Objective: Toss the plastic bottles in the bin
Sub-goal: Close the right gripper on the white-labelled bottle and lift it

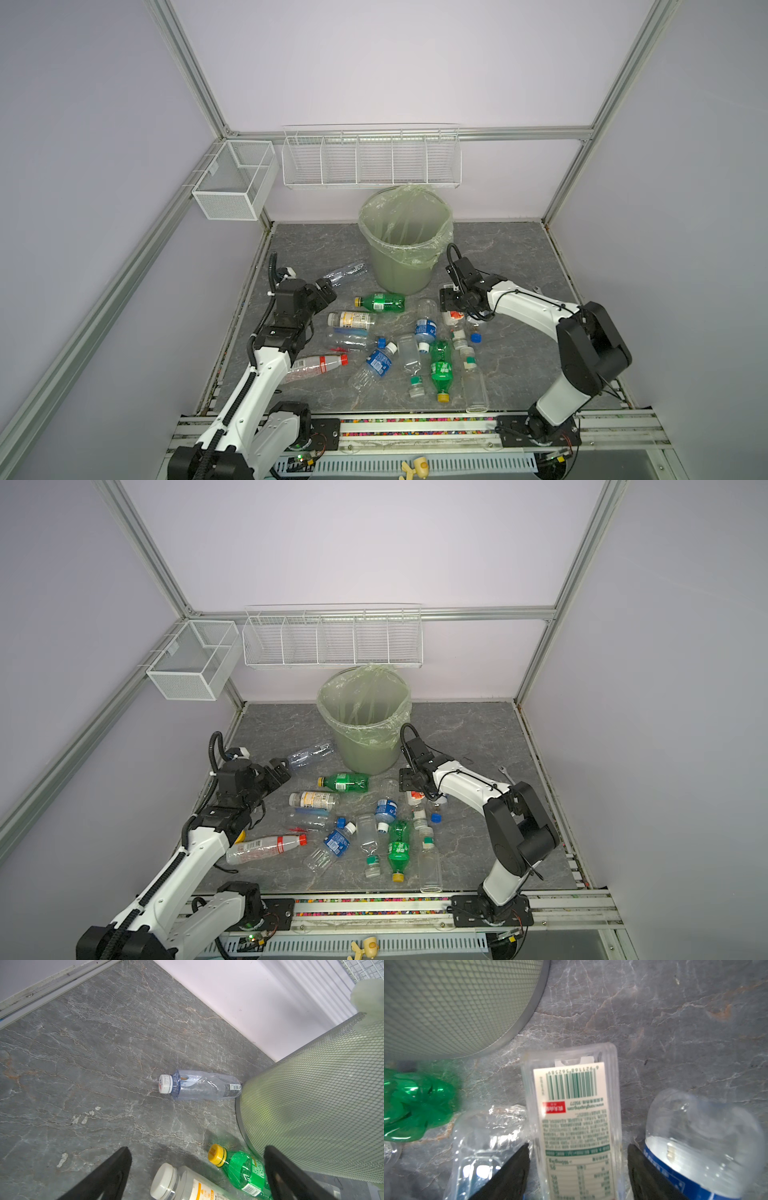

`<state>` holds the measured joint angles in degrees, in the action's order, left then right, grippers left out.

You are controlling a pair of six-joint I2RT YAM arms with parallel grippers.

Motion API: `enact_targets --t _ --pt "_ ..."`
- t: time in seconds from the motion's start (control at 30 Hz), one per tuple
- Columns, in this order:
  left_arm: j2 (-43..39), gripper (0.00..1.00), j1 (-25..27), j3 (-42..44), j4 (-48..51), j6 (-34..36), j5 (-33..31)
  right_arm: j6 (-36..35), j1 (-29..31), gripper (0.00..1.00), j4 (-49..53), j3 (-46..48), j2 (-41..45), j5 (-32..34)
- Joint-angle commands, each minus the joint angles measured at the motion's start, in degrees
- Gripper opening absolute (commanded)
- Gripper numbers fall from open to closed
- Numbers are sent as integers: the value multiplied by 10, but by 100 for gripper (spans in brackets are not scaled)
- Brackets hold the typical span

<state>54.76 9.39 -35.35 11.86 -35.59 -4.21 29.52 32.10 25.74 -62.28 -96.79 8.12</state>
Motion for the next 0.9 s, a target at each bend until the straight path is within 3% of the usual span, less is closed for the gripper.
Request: enact_targets --t 0.0,0.57,0.87 --pt "1 99 -3 2 -6 -9 -2 -5 -2 74 -20 12 -17 -20" --pt "12 99 -2 2 -13 -15 -6 -9 -2 50 -28 2 -39 -26" --pt "2 99 -3 2 -4 -12 -16 -6 -2 50 9 -15 60 -24"
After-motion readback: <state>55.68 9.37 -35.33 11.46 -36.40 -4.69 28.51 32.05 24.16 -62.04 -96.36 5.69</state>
